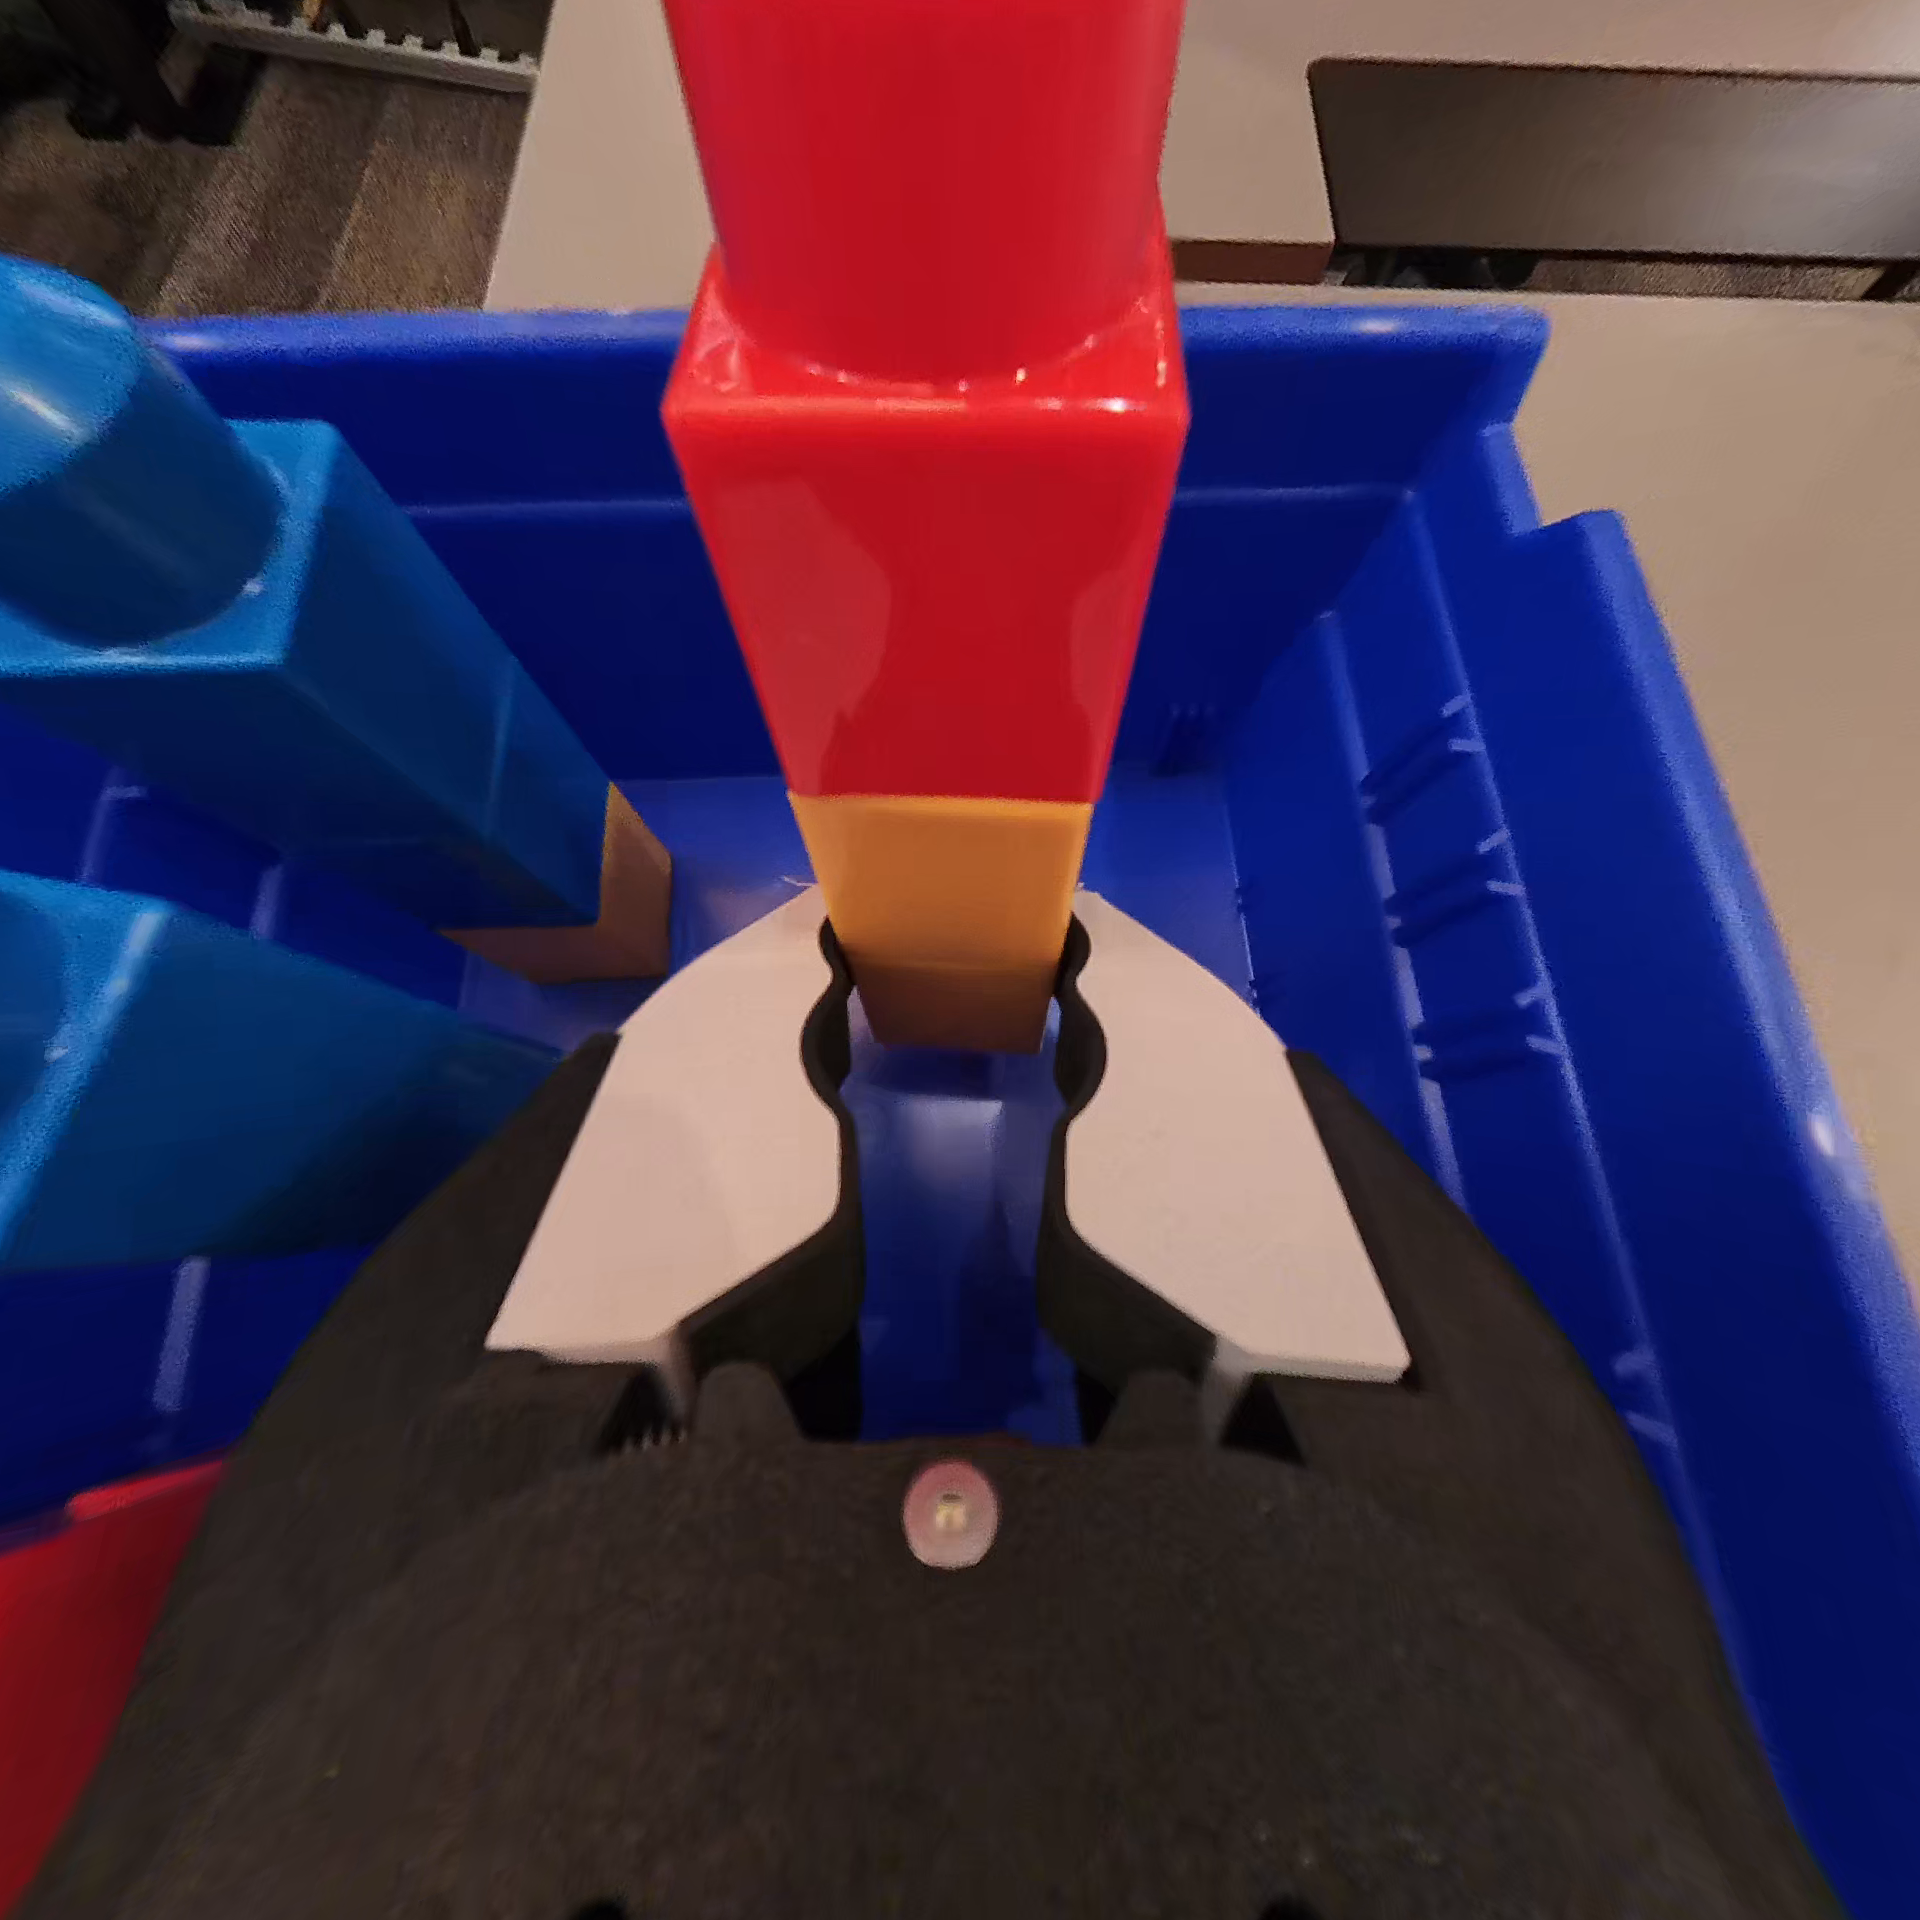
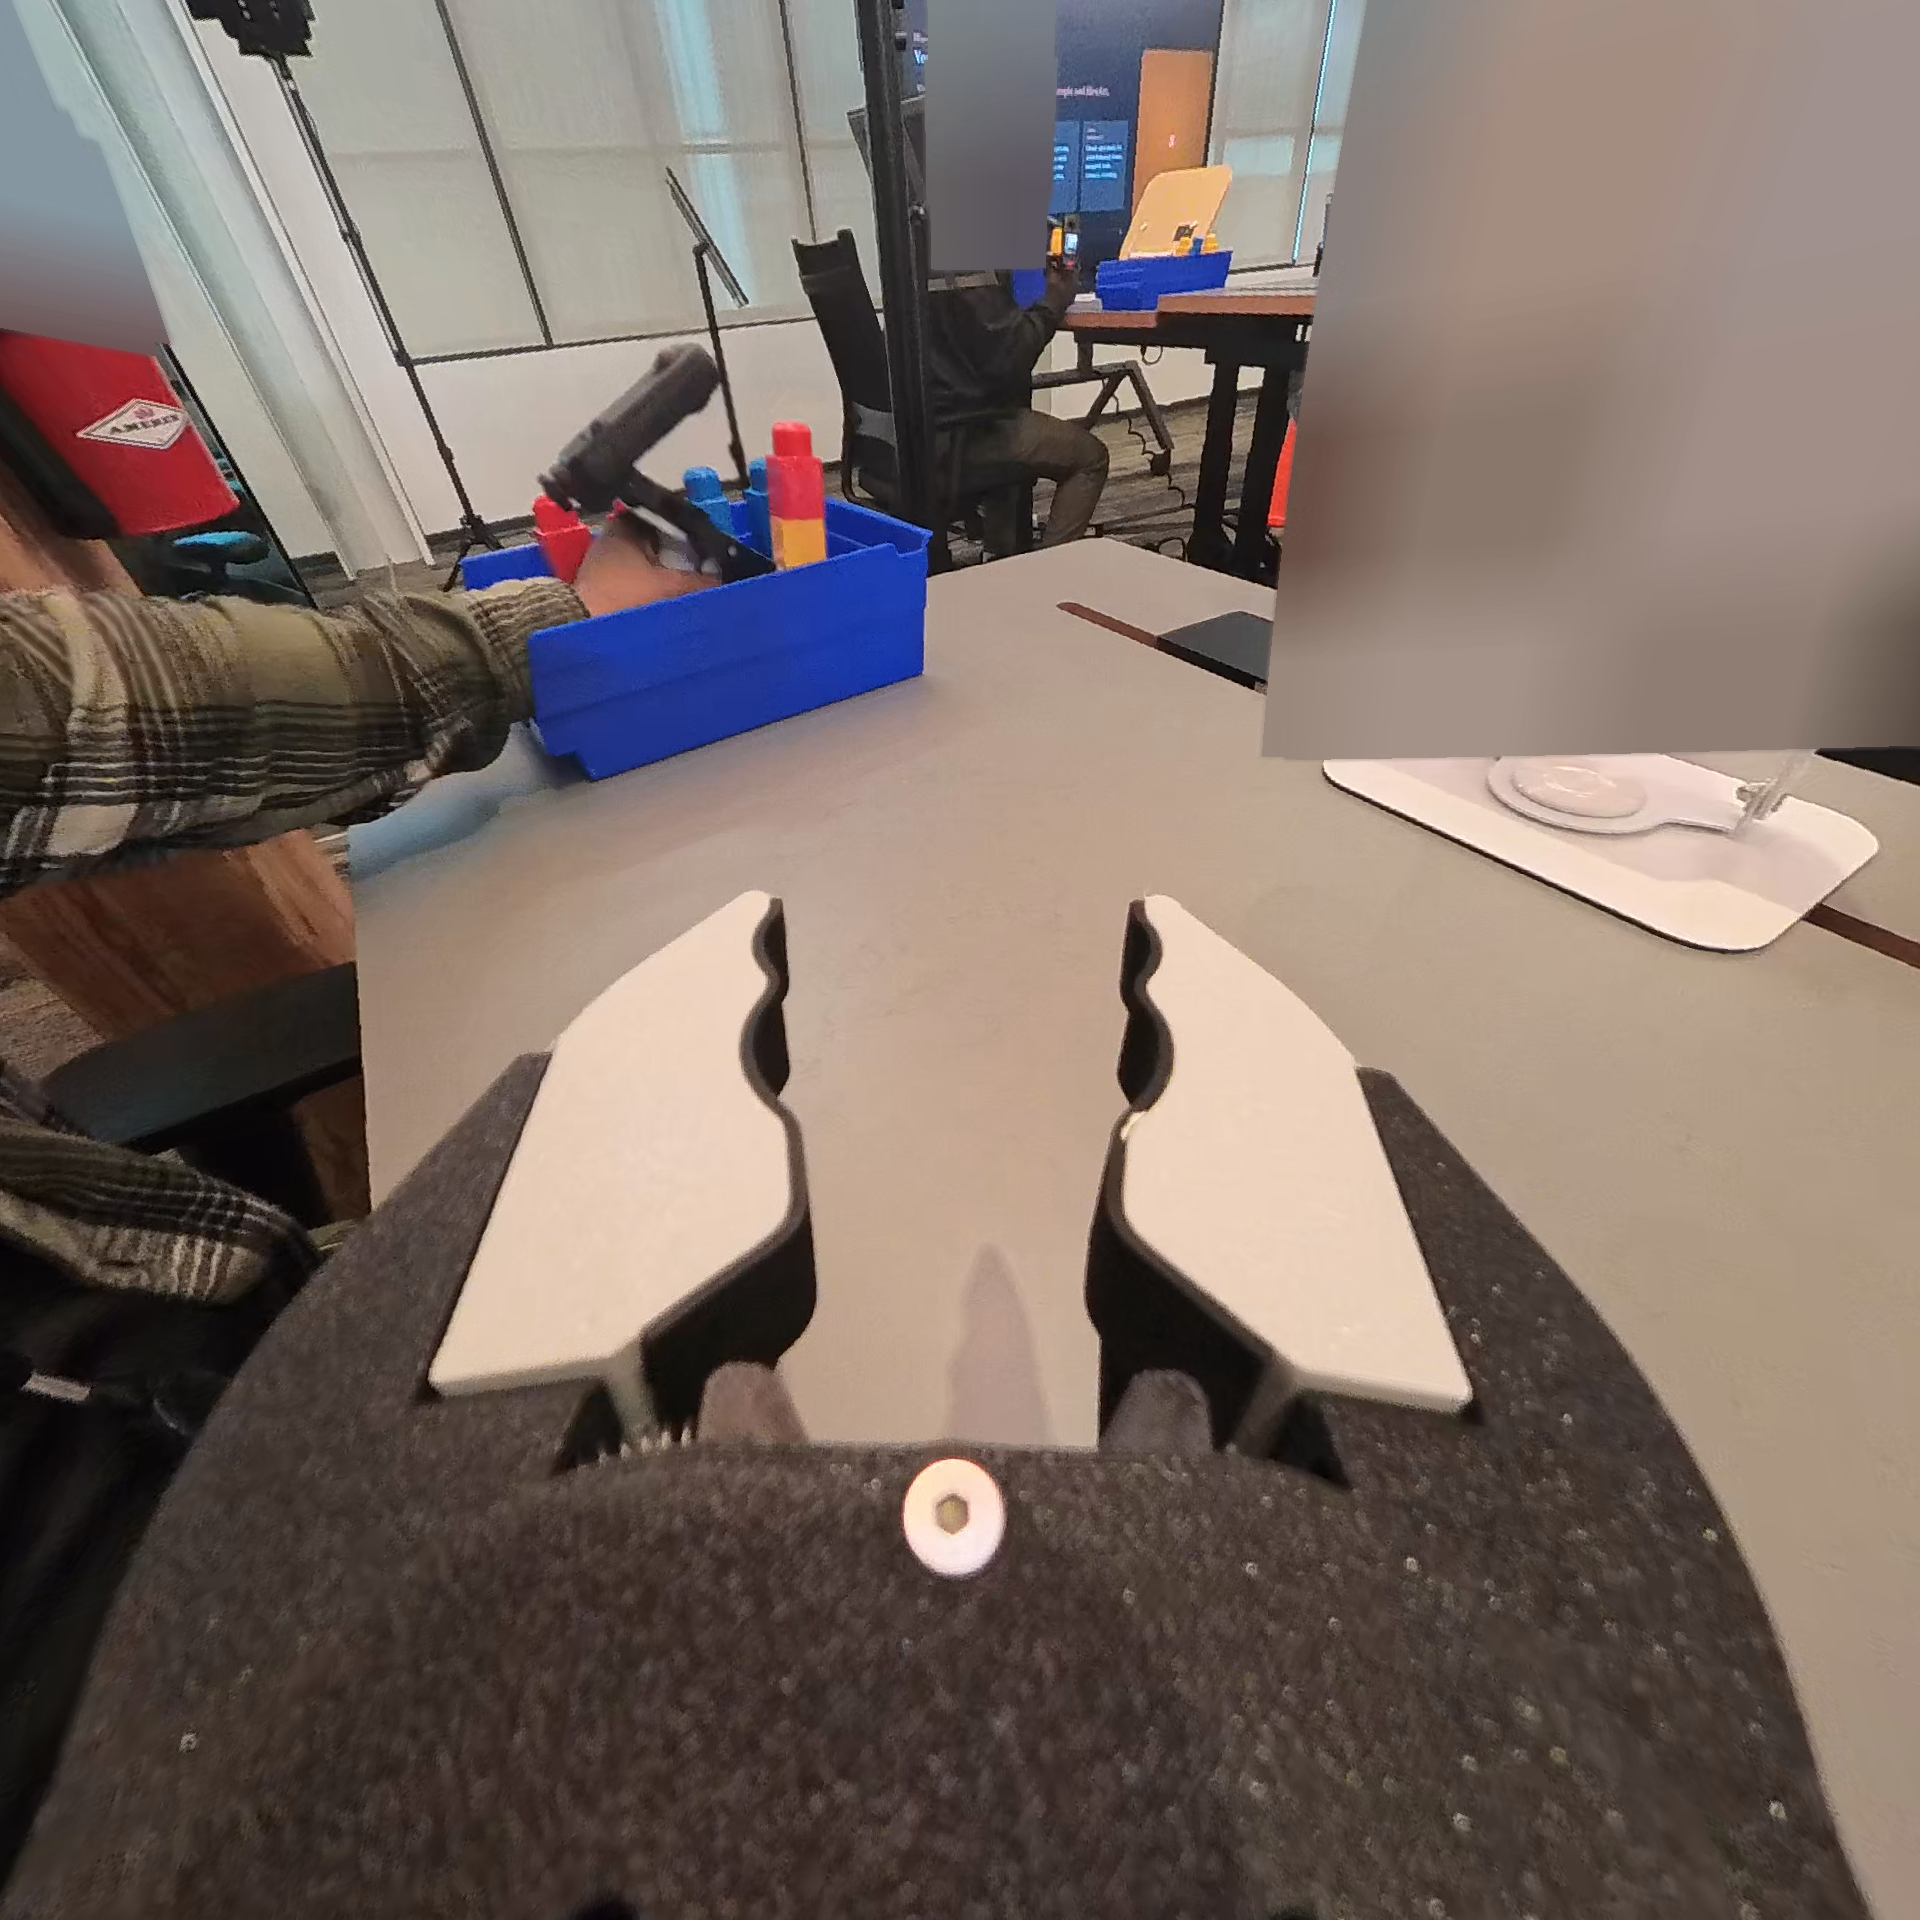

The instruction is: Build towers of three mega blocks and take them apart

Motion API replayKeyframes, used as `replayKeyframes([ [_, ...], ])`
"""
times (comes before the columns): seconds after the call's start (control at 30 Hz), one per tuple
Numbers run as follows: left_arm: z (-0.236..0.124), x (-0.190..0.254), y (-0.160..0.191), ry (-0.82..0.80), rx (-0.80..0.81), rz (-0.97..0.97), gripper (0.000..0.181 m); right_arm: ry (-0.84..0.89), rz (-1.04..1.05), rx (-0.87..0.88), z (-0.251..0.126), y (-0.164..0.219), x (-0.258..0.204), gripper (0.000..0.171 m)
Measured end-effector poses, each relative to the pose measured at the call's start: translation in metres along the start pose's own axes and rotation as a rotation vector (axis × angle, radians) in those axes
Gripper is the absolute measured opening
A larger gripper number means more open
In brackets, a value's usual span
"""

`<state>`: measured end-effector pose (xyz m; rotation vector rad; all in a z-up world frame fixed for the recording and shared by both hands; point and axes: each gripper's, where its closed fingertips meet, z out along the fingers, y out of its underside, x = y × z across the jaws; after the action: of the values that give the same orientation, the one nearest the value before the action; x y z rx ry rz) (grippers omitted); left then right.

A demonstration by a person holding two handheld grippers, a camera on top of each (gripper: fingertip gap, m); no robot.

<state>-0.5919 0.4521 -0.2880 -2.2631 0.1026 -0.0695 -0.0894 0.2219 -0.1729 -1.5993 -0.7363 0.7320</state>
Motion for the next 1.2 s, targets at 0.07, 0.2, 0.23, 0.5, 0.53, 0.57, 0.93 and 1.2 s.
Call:
replayKeyframes([
  [0.07, -0.011, -0.001, -0.007, 0.007, 0.028, 0.001, 0.036, -0.004, -0.003, 0.0, 0.0, 0.0, -0.001, 0.061],
  [0.2, -0.041, -0.001, -0.024, 0.026, 0.085, 0.017, 0.036, -0.01, -0.003, -0.002, 0.002, 0.0, -0.003, 0.06],
  [0.23, -0.051, 0.0, -0.03, 0.03, 0.102, 0.028, 0.036, -0.013, -0.003, -0.004, 0.002, 0.0, -0.004, 0.061],
  [0.5, -0.157, 0.05, -0.085, 0.15, 0.241, 0.209, 0.036, -0.006, -0.01, -0.014, 0.005, 0.002, -0.008, 0.062],
  [0.53, -0.168, 0.07, -0.087, 0.193, 0.24, 0.244, 0.036, -0.007, -0.009, -0.017, 0.006, 0.003, -0.008, 0.062],
  [0.57, -0.177, 0.093, -0.085, 0.249, 0.23, 0.286, 0.036, -0.01, -0.008, -0.022, 0.008, 0.005, -0.009, 0.062],
  [0.93, -0.167, 0.369, 0.059, 0.943, -0.023, 0.67, 0.036, -0.051, -0.039, -0.03, 0.015, -0.016, -0.013, 0.07],
  [1.2, -0.172, 0.446, 0.102, 1.221, -0.097, 0.748, 0.036, -0.342, -0.105, -0.103, 0.037, -0.028, -0.039, 0.084],
])
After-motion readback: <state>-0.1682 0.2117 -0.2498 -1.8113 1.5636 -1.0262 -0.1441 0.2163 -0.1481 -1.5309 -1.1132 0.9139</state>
